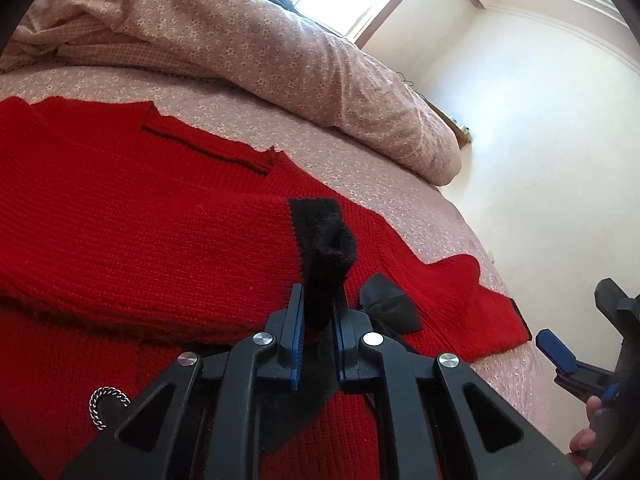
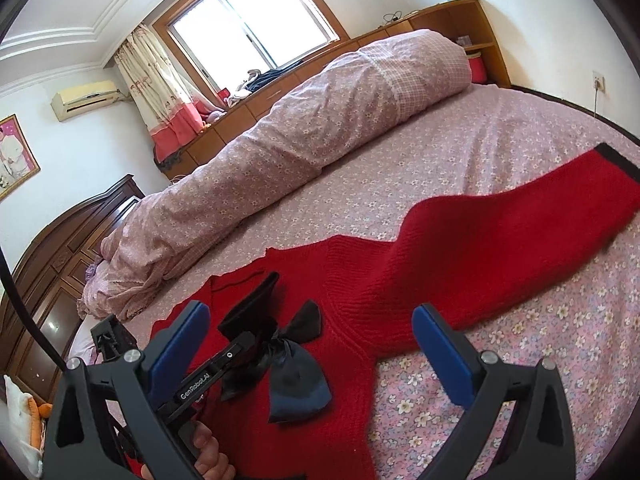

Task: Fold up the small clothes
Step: 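Hold the cuff on the cardigan body near the bow with the left gripper, then open the left gripper to release the cuff while the right gripper grasps the other black cuff, then lift the second sleeve with the right gripper, lay it across the body, open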

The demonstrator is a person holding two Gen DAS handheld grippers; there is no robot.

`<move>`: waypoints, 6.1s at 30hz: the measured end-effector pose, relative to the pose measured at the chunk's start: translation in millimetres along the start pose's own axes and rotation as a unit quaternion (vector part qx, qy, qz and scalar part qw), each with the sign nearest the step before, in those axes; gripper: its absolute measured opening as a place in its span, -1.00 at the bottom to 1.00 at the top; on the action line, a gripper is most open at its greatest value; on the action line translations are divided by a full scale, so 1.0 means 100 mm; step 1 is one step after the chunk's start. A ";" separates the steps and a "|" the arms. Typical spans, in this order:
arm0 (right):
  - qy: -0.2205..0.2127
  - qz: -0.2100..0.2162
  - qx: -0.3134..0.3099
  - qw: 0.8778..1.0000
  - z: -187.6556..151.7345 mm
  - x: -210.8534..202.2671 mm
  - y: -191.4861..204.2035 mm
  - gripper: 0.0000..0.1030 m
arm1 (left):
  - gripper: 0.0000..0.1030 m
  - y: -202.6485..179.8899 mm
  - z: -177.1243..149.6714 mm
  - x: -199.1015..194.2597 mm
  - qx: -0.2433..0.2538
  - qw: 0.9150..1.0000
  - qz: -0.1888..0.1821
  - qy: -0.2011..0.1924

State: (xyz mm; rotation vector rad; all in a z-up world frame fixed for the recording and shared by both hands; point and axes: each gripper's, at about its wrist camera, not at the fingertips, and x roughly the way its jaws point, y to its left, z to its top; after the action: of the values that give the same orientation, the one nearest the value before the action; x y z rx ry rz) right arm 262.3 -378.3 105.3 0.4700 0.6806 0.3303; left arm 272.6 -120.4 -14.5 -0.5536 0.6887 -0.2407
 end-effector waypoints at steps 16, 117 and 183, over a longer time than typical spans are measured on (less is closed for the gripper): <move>-0.003 -0.004 0.002 1.000 0.01 -0.06 -0.03 1.00 | -0.63 -0.14 -0.18 -0.33 0.018 1.000 -0.018 -0.012; -0.168 -0.056 0.247 0.953 0.81 -0.44 -3.22 0.95 | -0.40 -0.35 -0.12 0.22 0.060 0.989 0.134 0.011; 0.092 0.086 -0.246 0.961 -1.18 1.97 2.52 -0.77 | -0.36 1.75 1.20 -1.54 0.016 0.967 0.254 0.006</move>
State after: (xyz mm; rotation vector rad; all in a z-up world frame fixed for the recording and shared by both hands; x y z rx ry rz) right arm 292.7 -42.7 52.0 0.0212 0.7093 0.6934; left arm 241.5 132.7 46.2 -0.3282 0.8133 0.2245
